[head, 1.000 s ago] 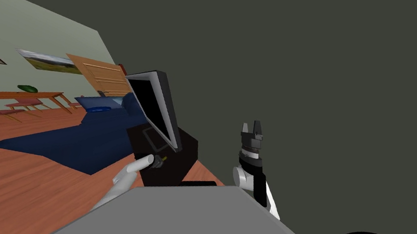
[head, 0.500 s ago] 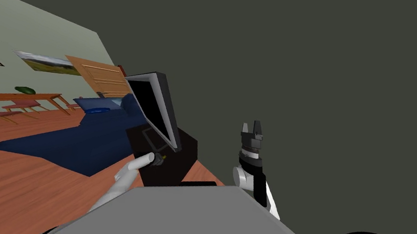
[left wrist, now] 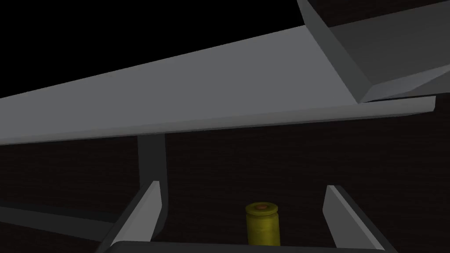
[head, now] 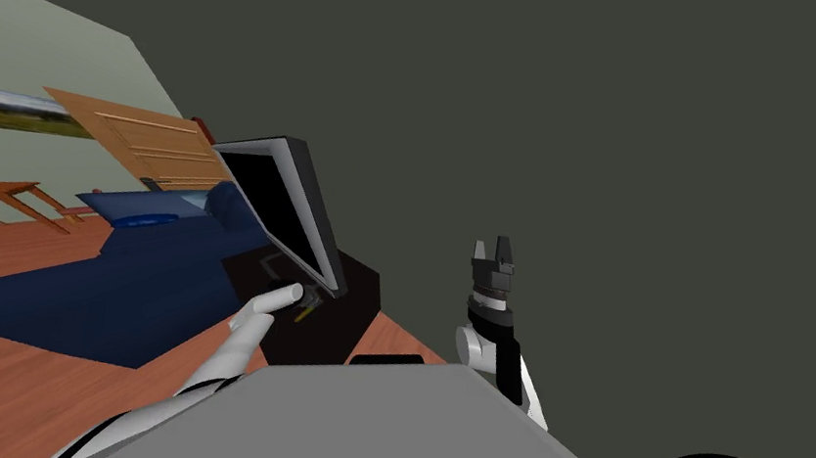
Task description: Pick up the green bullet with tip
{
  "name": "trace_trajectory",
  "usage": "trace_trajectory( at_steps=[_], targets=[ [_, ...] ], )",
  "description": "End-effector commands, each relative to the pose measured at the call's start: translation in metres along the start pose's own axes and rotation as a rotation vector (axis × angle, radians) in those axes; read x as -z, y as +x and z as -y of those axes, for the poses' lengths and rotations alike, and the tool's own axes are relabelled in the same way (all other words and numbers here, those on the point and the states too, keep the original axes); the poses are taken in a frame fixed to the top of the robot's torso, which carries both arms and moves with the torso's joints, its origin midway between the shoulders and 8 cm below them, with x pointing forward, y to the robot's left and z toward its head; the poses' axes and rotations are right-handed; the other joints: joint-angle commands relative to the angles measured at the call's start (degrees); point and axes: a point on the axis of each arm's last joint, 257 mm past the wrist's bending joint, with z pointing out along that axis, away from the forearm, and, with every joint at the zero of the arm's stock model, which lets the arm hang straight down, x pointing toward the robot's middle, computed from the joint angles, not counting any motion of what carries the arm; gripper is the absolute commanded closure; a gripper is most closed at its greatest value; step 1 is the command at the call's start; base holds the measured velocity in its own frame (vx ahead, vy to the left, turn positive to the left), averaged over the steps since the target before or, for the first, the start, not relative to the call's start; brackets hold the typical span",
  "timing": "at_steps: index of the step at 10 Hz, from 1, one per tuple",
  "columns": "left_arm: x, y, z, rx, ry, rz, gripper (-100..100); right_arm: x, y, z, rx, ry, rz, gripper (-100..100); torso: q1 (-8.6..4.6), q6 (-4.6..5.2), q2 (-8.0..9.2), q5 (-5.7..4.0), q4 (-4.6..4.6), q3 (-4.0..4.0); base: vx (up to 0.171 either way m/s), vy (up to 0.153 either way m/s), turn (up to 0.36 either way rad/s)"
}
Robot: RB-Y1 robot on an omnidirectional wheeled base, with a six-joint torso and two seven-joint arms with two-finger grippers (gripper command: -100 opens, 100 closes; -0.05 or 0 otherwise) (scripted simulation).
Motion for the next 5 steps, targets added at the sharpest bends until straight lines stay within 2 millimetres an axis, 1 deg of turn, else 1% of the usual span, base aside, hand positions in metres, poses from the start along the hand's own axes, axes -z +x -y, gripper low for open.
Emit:
trace_trajectory(
  at_steps=[1, 4, 5],
  targets=[
    [0.006, 0.005, 0.014, -0.016, 0.001, 0.015, -100, 0.000, 0.000, 0.000, 0.000, 0.000, 0.000, 0, 0.00, 0.00, 0.00, 0.00, 0.00, 0.00, -0.081, -0.042, -0.241],
    [0.013, 0.008, 0.030, -0.025, -0.002, 0.038, -100, 0.000, 0.000, 0.000, 0.000, 0.000, 0.000, 0, 0.03, -0.03, -0.03, 0.01, -0.01, -0.01, -0.050, -0.035, -0.133],
    [0.018, 0.009, 0.040, -0.026, -0.004, 0.051, -100, 0.000, 0.000, 0.000, 0.000, 0.000, 0.000, 0, -0.05, 0.11, -0.06, -0.01, 0.06, 0.00, -0.050, -0.033, -0.176]
  ],
)
